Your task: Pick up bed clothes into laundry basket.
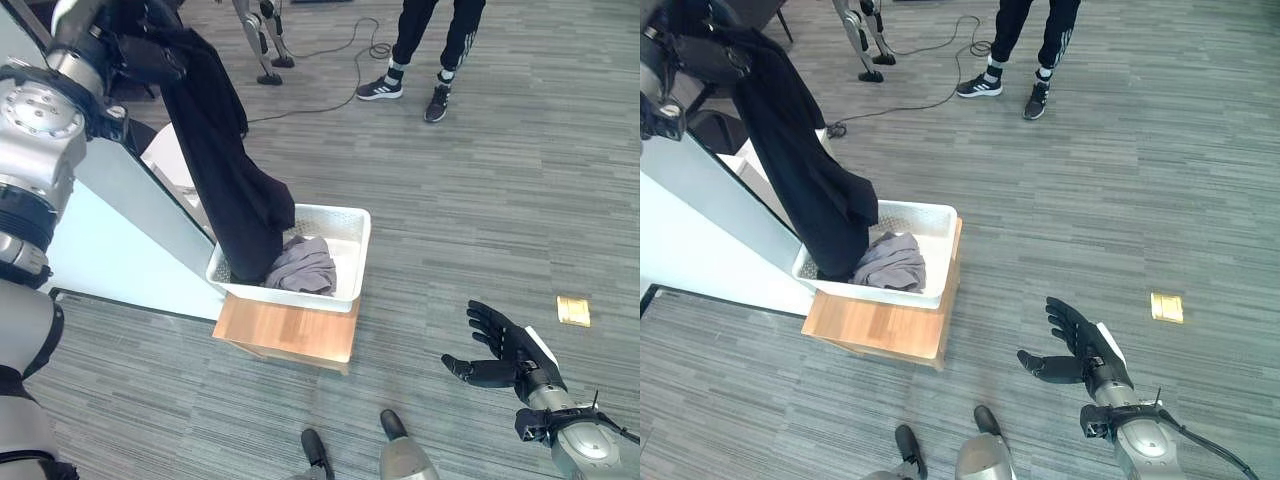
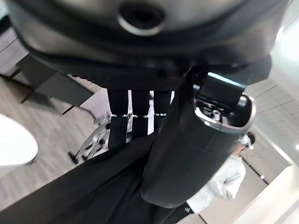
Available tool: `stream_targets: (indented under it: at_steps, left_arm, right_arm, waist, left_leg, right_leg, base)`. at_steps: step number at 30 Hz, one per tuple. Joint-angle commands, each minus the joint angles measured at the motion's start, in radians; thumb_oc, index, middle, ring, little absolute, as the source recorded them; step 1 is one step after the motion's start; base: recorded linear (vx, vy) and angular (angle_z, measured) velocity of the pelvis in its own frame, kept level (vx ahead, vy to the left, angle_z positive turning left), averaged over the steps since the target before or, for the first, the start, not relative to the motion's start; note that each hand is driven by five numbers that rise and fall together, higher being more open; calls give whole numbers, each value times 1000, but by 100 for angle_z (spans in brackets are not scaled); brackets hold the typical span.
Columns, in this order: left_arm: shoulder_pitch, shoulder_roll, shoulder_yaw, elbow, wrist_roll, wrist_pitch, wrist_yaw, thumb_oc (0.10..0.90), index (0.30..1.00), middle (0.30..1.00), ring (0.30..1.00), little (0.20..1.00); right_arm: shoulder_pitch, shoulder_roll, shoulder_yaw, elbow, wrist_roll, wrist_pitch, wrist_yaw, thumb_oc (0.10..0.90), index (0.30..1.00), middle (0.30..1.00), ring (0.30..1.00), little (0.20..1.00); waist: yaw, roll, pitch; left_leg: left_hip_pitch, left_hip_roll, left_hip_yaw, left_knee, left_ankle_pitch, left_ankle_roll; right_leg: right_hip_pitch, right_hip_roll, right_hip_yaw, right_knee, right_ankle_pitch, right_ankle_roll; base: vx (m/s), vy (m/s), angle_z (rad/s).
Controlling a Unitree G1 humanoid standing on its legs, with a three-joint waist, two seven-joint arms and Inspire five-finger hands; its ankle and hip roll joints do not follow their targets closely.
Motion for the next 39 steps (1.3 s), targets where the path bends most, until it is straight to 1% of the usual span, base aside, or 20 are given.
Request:
stream_targets:
  at_steps: [1, 4, 9, 12, 14, 22, 26, 27, 28, 29, 30, 31, 32, 33, 34, 35, 36, 37, 38, 39]
  left_arm:
    - [-82, 37, 161, 34, 21, -71, 41, 400, 300, 300, 300, 300]
    - [-10, 23, 190, -11, 40, -73, 39, 400, 300, 300, 300, 300]
    - [93, -8, 191, -54, 118, -61, 21, 400, 300, 300, 300, 300]
    - [146, -55, 203, -69, 147, -59, 16, 400, 300, 300, 300, 300]
    - [181, -109, 207, -69, 188, -54, 21, 400, 300, 300, 300, 300]
    - [171, -242, 218, -1, 260, -51, 62, 400, 300, 300, 300, 300]
    - [163, -246, 197, 41, 299, -33, 42, 400, 300, 300, 300, 300]
    - [141, -231, 132, 89, 374, 1, -26, 400, 300, 300, 300, 300]
    - [138, -231, 130, 91, 374, 0, -26, 449, 373, 373, 373, 373]
    - [92, -200, 68, 88, 459, -2, -37, 800, 900, 900, 900, 900]
    - [89, -199, 67, 88, 459, -2, -37, 800, 900, 900, 900, 900]
    - [71, -156, 23, 99, 489, 10, -83, 800, 900, 900, 900, 900]
    - [68, -156, 21, 100, 489, 10, -85, 800, 900, 900, 900, 900]
    - [43, -130, -28, 83, 544, 3, -94, 800, 900, 900, 900, 900]
    - [-4, -89, -127, 52, 632, -12, -128, 800, 900, 900, 900, 900]
    - [-91, -7, -320, -52, 765, -57, -180, 800, 900, 900, 900, 900]
    - [-107, 19, -368, -60, 790, -66, -182, 800, 900, 900, 900, 900]
    - [-109, 19, -370, -60, 790, -66, -182, 800, 900, 900, 900, 900]
    - [-126, 55, -425, -92, 833, -80, -179, 800, 900, 900, 900, 900]
    - [-134, 81, -443, -124, 826, -89, -183, 800, 900, 900, 900, 900]
  right_arm:
    - [-58, -19, -47, -121, 40, -124, -18, 800, 900, 900, 900, 900]
    - [-77, -25, -28, -122, 30, -126, -23, 800, 900, 900, 900, 900]
    - [-95, -34, -10, -126, 19, -127, -22, 800, 900, 900, 900, 900]
    - [-108, -33, -2, -135, 13, -130, -25, 800, 900, 900, 900, 900]
    - [-116, -32, 5, -140, 8, -134, -31, 800, 900, 900, 900, 900]
    - [-152, -34, 45, -157, 0, -139, -42, 800, 900, 900, 900, 900]
    - [-171, -41, 60, -160, 5, -135, -44, 800, 900, 900, 900, 900]
    - [-177, -48, 62, -161, 9, -125, -37, 800, 900, 900, 900, 900]
    - [-179, -47, 62, -161, 9, -125, -37, 800, 900, 900, 900, 900]
    - [-171, -49, 51, -158, 5, -122, -33, 800, 900, 900, 900, 900]
    - [-172, -47, 52, -158, 5, -122, -33, 800, 900, 900, 900, 900]
    - [-160, -50, 36, -160, 6, -117, -29, 800, 900, 900, 900, 900]
    - [-160, -48, 35, -161, 6, -117, -28, 800, 900, 900, 900, 900]
    - [-153, -50, 30, -162, 0, -117, -27, 800, 900, 900, 900, 900]
    - [-151, -56, 25, -162, -5, -116, -23, 800, 900, 900, 900, 900]
    - [-150, -83, 15, -165, -12, -116, -1, 800, 900, 900, 900, 900]
    - [-158, -88, 23, -168, -3, -122, 8, 800, 900, 900, 900, 900]
    - [-159, -87, 23, -167, -3, -122, 8, 800, 900, 900, 900, 900]
    - [-162, -110, 31, -169, 10, -131, 20, 800, 900, 900, 900, 900]
    - [-167, -117, 35, -170, 16, -133, 24, 800, 900, 900, 900, 900]
  waist:
    - [15, -52, -45]
    - [13, -53, -29]
    - [9, -54, -11]
    - [3, -58, 3]
    - [-5, -62, 13]
    - [-31, -83, 38]
    - [-38, -87, 39]
    - [-49, -80, 40]
    - [-47, -82, 40]
    - [-54, -72, 40]
    - [-52, -74, 39]
    - [-53, -60, 36]
    - [-52, -61, 37]
    - [-52, -56, 38]
    - [-51, -50, 37]
    - [-53, -31, 35]
    - [-49, -30, 33]
    - [-49, -32, 34]
    - [-44, -18, 31]
    - [-39, -16, 30]
  left_leg:
    - [45, 66, 25, 0, -96, -65]
    - [36, 67, 31, 0, -94, -63]
    - [28, 70, 44, 0, -92, -62]
    - [25, 71, 52, 0, -92, -61]
    - [20, 72, 57, 0, -92, -60]
    - [7, 77, 76, 0, -93, -59]
    - [6, 79, 89, 0, -94, -58]
    - [17, 78, 99, 0, -104, -56]
    - [14, 79, 100, 0, -97, -57]
    - [25, 78, 106, 0, -107, -55]
    - [20, 79, 107, 0, -100, -57]
    - [25, 79, 110, 0, -101, -56]
    - [25, 79, 109, 0, -101, -56]
    - [30, 77, 106, 0, -103, -56]
    - [31, 76, 105, 0, -102, -56]
    - [43, 74, 101, 0, -113, -55]
    - [39, 75, 103, 0, -104, -58]
    - [39, 75, 103, 0, -104, -58]
    - [46, 74, 98, 0, -112, -57]
    - [42, 74, 96, 0, -104, -59]
  right_leg:
    - [-53, -73, -35, -43, 61, 100]
    - [-72, -67, -23, -39, 67, 100]
    - [-90, -63, -10, -37, 72, 101]
    - [-101, -61, -2, -34, 75, 102]
    - [-110, -59, 3, -34, 76, 101]
    - [-144, -51, 24, -32, 85, 102]
    - [-153, -46, 39, -32, 89, 102]
    - [-148, -46, 45, -33, 85, 107]
    - [-152, -44, 47, -33, 90, 105]
    - [-145, -46, 49, -33, 83, 109]
    - [-150, -45, 51, -33, 89, 107]
    - [-148, -46, 50, -33, 87, 108]
    - [-148, -46, 49, -33, 87, 108]
    - [-142, -47, 47, -33, 85, 108]
    - [-139, -47, 45, -33, 86, 109]
    - [-125, -50, 41, -34, 76, 112]
    - [-129, -49, 42, -34, 82, 111]
    - [-129, -49, 42, -34, 82, 111]
    - [-117, -52, 34, -34, 73, 113]
    - [-121, -51, 32, -34, 80, 111]
  base:
    - [-52, -9, -7]
    - [-32, -3, -12]
    - [-19, 2, -10]
    - [-8, 5, -2]
    - [-22, 2, -10]
    - [-16, 2, -8]
    - [13, 18, -20]
    - [17, 23, -19]
    - [61, 50, -19]
    - [7, 6, -19]
    - [44, 26, -19]
    - [0, -1, -10]
    - [0, 0, 0]
    - [0, 0, 0]
    - [57, 32, 2]
    - [33, 18, 7]
    - [30, 18, 4]
    - [9, 7, 5]
    - [-2, 3, 4]
    - [-5, -7, 4]
